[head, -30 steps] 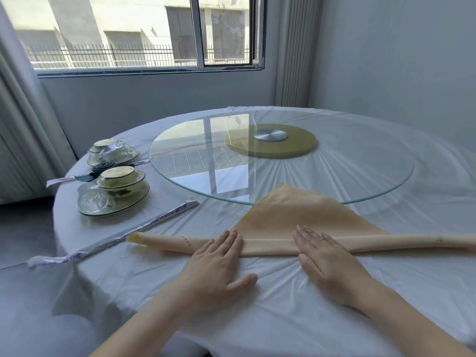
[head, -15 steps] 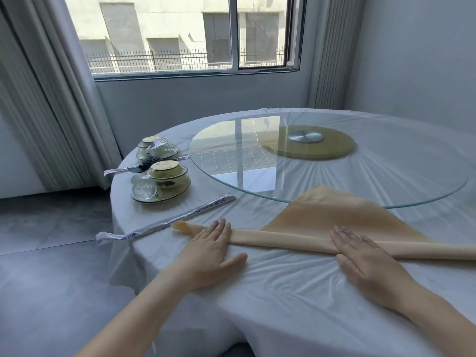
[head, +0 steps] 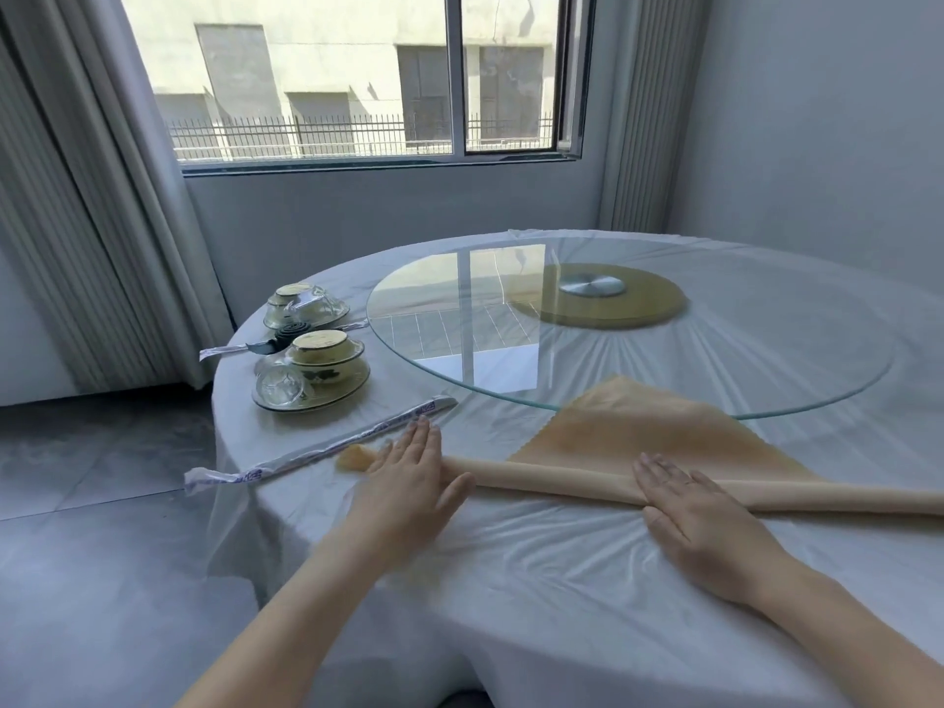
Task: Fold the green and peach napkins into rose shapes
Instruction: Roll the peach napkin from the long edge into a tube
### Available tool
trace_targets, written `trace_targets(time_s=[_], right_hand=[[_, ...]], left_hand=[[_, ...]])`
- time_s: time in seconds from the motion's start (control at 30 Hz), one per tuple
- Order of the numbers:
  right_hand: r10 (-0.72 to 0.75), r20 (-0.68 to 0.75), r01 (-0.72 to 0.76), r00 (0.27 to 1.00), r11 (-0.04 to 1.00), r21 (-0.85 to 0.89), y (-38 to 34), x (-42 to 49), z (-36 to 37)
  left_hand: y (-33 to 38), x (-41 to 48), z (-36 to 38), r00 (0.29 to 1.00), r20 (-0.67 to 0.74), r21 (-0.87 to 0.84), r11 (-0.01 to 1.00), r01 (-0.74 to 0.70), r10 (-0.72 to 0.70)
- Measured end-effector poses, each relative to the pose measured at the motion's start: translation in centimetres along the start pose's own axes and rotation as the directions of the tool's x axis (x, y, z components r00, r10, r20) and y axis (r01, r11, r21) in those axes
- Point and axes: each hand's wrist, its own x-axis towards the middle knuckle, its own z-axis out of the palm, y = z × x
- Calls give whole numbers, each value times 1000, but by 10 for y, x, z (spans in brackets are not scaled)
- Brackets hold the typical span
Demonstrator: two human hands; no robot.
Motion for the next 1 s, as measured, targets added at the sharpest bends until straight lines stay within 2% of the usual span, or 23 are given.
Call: trace_targets(time_s=[0.07,0.13,0.2,0.33,0.43,0.53,0.63,0.9,1.0], right_hand=[[-3,-9,3,1000,1000,12,-1,0,1],[-4,-5,4,1000,1000,12,-2,0,0],[2,-4,-2,1000,1000,10,-1,0,-1],[-1,-15,1,1000,1000,16,1,0,1],[-33,-37,36,999,995,90,6,-1,0],[3,-198,39,980,977,209,27,-9,-5],[53,-324,32,945,967,252,55,-22,-7],[34,-473,35,880,990,137,76,-36,-2],[12,-452,64,892,986,152,78,-48,-9]], left_hand=[[30,-2,-2,978,-84,-27,980,-195,192],[64,-1,-2,916,-128,-141,908,-395,379],[92,6,2,876,-181,-216,851,-478,446],[120,25,11,868,-173,-167,855,-491,465],[120,35,17,879,-167,-161,867,-472,448],[116,41,21,877,-134,-165,862,-479,462],[114,44,24,868,-160,-153,857,-491,469],[125,37,15,850,-181,-131,844,-520,496],[129,28,17,846,-185,-166,833,-528,500]])
